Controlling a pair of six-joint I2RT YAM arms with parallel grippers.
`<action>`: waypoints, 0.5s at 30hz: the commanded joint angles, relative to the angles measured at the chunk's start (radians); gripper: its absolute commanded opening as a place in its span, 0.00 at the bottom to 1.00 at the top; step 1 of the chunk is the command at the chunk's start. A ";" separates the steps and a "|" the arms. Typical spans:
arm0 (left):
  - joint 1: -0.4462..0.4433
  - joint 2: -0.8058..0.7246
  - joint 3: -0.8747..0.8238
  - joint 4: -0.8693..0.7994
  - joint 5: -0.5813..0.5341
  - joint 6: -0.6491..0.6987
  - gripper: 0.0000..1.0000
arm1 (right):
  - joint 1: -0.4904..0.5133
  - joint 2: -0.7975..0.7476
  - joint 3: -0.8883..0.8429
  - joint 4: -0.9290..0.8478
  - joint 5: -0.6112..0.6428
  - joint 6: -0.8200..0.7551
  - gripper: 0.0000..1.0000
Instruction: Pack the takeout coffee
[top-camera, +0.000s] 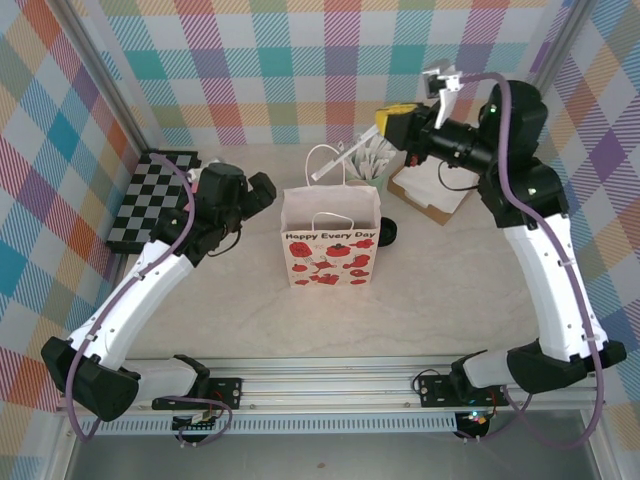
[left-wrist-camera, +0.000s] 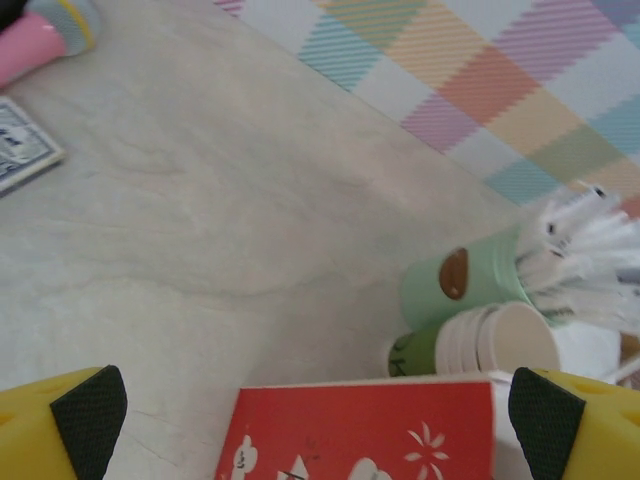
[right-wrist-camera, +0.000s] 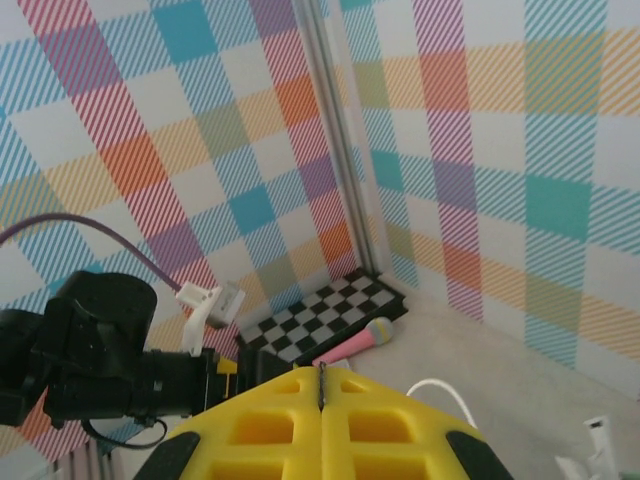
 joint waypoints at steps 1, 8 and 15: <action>0.015 -0.028 -0.030 -0.047 -0.111 -0.097 1.00 | 0.027 0.012 -0.069 0.031 -0.038 0.036 0.00; 0.015 0.013 -0.031 -0.071 -0.083 -0.143 1.00 | 0.095 0.037 -0.250 0.175 0.049 0.225 0.00; 0.014 0.046 -0.043 -0.127 -0.133 -0.265 1.00 | 0.149 0.024 -0.452 0.366 0.095 0.396 0.00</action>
